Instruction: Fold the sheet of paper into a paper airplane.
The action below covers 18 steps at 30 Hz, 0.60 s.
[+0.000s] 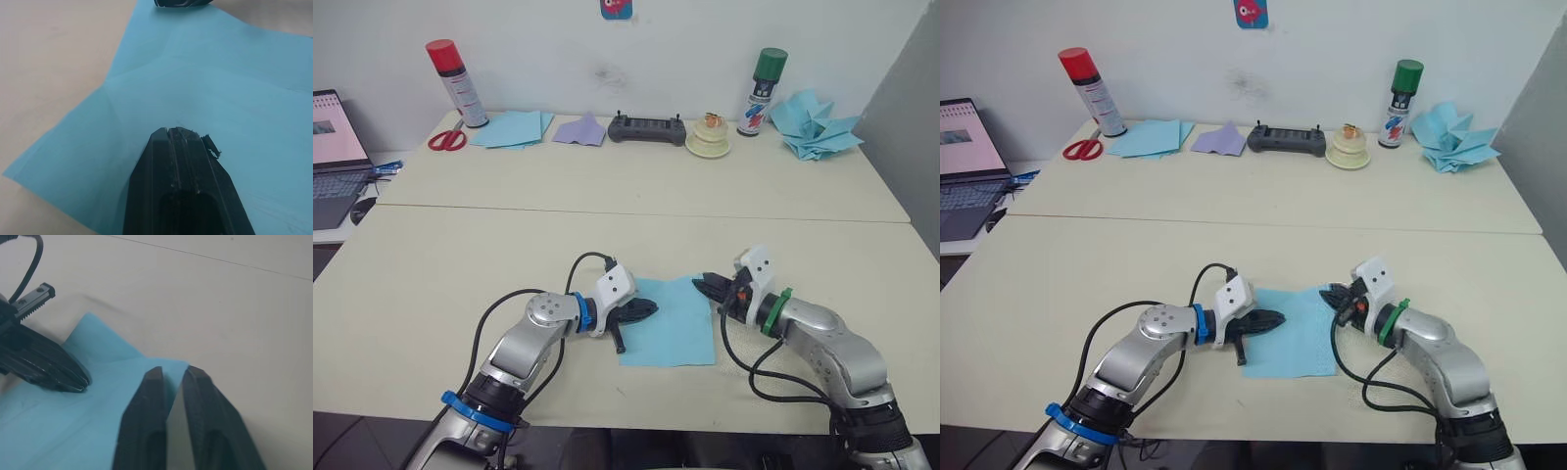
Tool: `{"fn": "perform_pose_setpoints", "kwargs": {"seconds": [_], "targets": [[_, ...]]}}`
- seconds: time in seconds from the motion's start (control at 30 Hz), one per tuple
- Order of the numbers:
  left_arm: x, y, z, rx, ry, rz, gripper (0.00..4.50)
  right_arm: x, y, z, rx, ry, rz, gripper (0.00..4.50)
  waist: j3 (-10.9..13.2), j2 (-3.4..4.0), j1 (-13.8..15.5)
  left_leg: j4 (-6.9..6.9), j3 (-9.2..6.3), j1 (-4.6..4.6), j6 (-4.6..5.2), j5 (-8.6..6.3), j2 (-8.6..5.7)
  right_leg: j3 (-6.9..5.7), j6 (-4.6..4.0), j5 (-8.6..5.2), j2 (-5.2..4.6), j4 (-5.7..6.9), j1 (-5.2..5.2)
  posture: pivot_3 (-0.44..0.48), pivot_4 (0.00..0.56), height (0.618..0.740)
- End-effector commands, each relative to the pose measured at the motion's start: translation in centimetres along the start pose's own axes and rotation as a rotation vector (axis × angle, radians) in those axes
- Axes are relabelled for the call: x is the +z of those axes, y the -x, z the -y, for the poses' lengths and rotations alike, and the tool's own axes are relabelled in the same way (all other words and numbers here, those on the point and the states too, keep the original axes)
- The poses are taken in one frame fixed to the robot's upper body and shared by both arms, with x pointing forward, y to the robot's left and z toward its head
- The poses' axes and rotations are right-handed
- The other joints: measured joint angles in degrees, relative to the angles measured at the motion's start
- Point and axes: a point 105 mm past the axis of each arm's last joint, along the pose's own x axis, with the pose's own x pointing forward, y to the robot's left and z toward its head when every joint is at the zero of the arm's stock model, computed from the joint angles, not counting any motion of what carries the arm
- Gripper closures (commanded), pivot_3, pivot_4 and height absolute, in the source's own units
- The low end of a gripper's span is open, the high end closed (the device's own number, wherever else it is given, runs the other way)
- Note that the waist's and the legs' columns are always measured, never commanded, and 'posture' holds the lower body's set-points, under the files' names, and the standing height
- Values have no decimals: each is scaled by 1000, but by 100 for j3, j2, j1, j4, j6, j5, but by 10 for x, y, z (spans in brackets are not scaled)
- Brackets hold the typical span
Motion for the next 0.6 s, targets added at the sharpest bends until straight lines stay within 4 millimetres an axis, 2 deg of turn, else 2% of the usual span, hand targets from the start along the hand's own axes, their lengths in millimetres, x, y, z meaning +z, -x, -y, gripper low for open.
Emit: {"fn": "perform_pose_setpoints", "kwargs": {"seconds": [0.03, 0.27, 0.4, 0.6], "targets": [[-19, -2, 5, -2, 24, -71, 4500, 6, 0, -9, 39, 44, 34, 4475, 0, 0, 2, 0, 0, 0, 0, 0, 0, 0, 0, 0, 0, 0, 0, 0, 150, 740], [-20, -2, 5, -7, 16, -82, 4500, -4, -2, -29, 146, 174, -28, 4475, -1, 1, 4, 1, 1, 1, 0, 0, 0, 2, 0, 0, 0, 0, 0, 0, 150, 740], [-20, -3, 5, -9, 13, -83, 4500, -16, -5, -23, 118, 263, -90, 4475, -2, 1, 6, 1, 0, 2, 0, 0, 0, 1, 0, 0, 0, 0, 2, 0, 150, 740], [-15, -3, 3, 4, -11, -72, 4500, -22, -11, -16, 91, 289, -120, 4475, -2, 1, 8, 3, 1, 1, 0, 0, -1, 2, 1, 1, 0, 0, 2, 0, 150, 740]]}}
